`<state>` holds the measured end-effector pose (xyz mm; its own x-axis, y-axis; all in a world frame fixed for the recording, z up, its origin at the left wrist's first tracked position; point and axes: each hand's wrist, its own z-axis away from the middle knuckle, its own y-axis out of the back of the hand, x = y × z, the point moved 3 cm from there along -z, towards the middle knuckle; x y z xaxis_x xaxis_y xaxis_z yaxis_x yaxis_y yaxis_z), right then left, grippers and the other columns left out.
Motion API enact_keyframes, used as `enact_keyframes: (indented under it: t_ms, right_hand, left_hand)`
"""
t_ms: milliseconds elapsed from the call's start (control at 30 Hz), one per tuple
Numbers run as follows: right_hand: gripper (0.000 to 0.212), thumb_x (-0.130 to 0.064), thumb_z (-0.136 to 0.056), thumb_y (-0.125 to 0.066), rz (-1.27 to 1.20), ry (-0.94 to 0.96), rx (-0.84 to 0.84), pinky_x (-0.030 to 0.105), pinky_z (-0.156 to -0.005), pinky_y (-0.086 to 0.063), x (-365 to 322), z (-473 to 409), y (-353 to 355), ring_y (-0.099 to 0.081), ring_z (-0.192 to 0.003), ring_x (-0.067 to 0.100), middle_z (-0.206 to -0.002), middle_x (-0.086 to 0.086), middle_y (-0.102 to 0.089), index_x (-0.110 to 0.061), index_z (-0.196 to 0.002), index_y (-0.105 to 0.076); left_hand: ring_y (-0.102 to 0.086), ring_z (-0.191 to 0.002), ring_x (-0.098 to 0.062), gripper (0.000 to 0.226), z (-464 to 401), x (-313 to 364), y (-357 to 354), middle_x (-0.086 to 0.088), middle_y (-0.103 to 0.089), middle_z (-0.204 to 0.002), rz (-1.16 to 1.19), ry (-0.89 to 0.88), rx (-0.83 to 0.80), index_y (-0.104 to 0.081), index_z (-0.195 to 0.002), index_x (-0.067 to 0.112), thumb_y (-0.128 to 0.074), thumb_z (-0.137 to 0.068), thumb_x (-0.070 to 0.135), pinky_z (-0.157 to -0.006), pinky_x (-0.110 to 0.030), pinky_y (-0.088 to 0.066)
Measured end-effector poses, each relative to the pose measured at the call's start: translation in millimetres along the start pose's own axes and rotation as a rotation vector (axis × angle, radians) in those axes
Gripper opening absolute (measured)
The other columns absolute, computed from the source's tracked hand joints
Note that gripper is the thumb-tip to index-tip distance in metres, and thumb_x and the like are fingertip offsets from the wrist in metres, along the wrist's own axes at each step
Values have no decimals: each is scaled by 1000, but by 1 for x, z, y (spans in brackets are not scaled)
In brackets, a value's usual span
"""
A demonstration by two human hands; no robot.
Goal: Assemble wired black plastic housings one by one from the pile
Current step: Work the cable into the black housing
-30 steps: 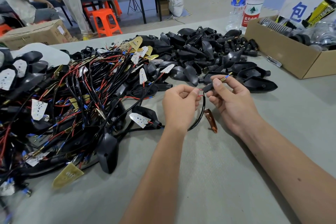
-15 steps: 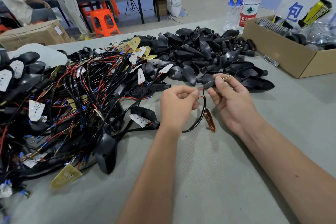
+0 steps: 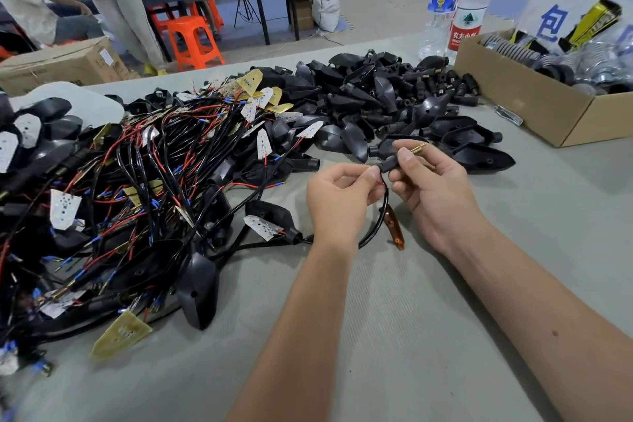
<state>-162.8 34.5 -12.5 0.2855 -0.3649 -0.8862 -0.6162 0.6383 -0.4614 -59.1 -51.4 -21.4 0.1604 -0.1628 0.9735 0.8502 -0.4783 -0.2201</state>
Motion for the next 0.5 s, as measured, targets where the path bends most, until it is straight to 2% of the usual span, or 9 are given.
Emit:
enact_keyframes:
  t_ms: [133,233,400,500]
  right_hand:
    - [11,-5,-101,-60,-10,8,45,18,-62,-55,-1,-2,3,-64,-65,9,-73,0,-66,-6,-108,-70]
    - [10,-6,-100,-61,-44,1,41,16,-61,-54,0,-3,3,-64,-64,8,-72,-2,-67,-6,-106,-70]
    - [12,-8,-99,-63,-79,2,7,15,-59,-52,-1,-4,4,-61,-64,8,-77,1,-66,-4,-108,-70]
    - [10,-9,-97,-66,-38,27,0,17,-60,-54,-1,-4,5,-62,-64,9,-76,2,-66,-7,-106,-71]
  left_hand:
    - [-71,-75,-9,14,2,1,-4,-3,-77,-79,17,29,-48,-78,-90,10,-75,-88,-4,-74,-19,-56]
    - [-72,-77,-11,13,3,2,-5,-5,-77,-82,-43,-7,-17,-78,-91,12,-75,-89,-1,-78,-24,-59]
    - [-67,-68,-8,18,6,4,-8,-2,-74,-77,-75,1,-24,-75,-88,13,-69,-92,-3,-68,-21,-57]
    - [-68,-68,-9,19,6,6,-8,-1,-74,-74,-60,15,-58,-74,-86,14,-70,-92,-3,-68,-20,-58]
